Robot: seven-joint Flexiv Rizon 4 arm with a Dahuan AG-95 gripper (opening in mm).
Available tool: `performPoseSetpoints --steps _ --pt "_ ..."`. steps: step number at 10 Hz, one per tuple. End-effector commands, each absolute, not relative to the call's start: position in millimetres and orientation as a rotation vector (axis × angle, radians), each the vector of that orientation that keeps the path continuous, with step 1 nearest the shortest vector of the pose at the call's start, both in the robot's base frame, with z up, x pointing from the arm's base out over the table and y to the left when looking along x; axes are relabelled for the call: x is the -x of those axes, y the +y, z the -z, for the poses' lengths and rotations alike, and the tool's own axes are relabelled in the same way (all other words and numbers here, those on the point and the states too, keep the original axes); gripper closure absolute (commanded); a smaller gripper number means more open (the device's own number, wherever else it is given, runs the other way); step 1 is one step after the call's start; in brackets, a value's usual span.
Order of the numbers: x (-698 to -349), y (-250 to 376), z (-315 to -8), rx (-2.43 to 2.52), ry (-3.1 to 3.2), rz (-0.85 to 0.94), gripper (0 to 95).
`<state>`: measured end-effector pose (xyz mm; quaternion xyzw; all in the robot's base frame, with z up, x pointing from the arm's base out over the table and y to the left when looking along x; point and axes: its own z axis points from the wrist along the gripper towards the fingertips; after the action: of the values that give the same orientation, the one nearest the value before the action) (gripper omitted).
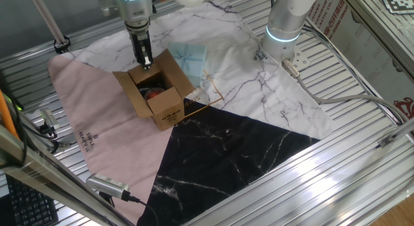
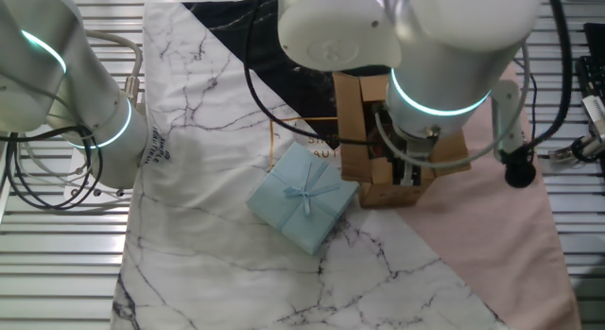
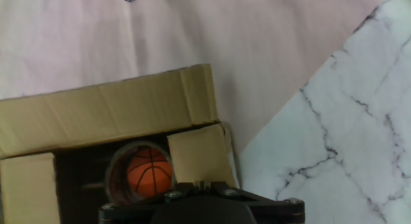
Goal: Cover the box
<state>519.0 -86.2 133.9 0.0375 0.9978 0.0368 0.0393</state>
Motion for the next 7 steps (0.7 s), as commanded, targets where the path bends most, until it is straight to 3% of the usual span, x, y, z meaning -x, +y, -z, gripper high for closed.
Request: performPoseSetpoints --steps 1,7 --pt "-518.4 -87.0 -134.4 -0.116 3.058 -0.121 95.0" --pt "-516.1 -91.8 -128.5 -0.108 3.049 -0.135 95.0"
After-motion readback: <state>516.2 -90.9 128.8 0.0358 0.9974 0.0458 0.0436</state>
